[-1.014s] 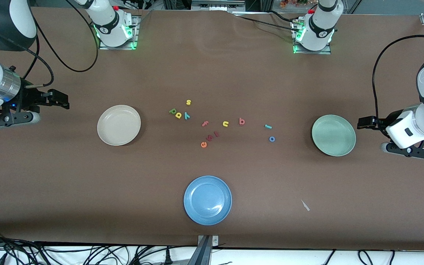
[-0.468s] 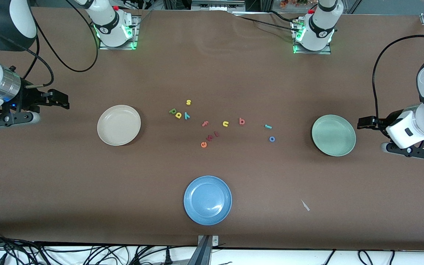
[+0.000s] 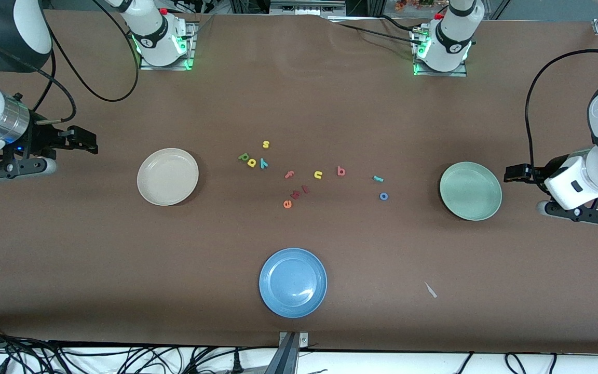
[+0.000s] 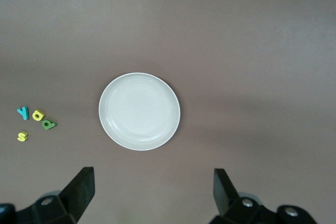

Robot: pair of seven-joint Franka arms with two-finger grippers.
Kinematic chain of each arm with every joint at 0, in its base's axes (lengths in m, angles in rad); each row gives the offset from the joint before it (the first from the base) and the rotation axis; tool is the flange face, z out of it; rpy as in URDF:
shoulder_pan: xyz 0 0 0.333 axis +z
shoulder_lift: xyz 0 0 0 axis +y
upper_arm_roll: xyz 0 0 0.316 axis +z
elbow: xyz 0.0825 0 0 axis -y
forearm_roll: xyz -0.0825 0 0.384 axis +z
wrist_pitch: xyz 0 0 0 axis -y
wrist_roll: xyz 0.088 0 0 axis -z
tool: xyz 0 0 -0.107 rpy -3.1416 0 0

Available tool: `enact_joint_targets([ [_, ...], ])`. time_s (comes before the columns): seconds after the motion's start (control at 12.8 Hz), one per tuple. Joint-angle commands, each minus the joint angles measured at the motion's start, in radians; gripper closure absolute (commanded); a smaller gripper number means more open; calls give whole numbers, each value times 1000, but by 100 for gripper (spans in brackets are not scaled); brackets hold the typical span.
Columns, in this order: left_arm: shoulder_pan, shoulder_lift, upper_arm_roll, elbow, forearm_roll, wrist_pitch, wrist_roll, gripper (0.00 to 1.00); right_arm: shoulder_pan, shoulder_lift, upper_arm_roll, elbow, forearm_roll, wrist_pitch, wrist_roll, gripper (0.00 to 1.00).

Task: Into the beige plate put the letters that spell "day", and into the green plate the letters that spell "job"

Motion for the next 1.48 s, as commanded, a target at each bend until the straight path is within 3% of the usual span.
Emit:
enact_joint_targets([
  [0.0, 4, -2, 3, 3, -20, 3, 27, 0, -4, -3, -2, 1, 19, -8, -9, 0],
  [1.4, 2, -3, 3, 6, -19, 3, 26, 0, 13, -1, 4, -3, 19, 2, 18, 0],
])
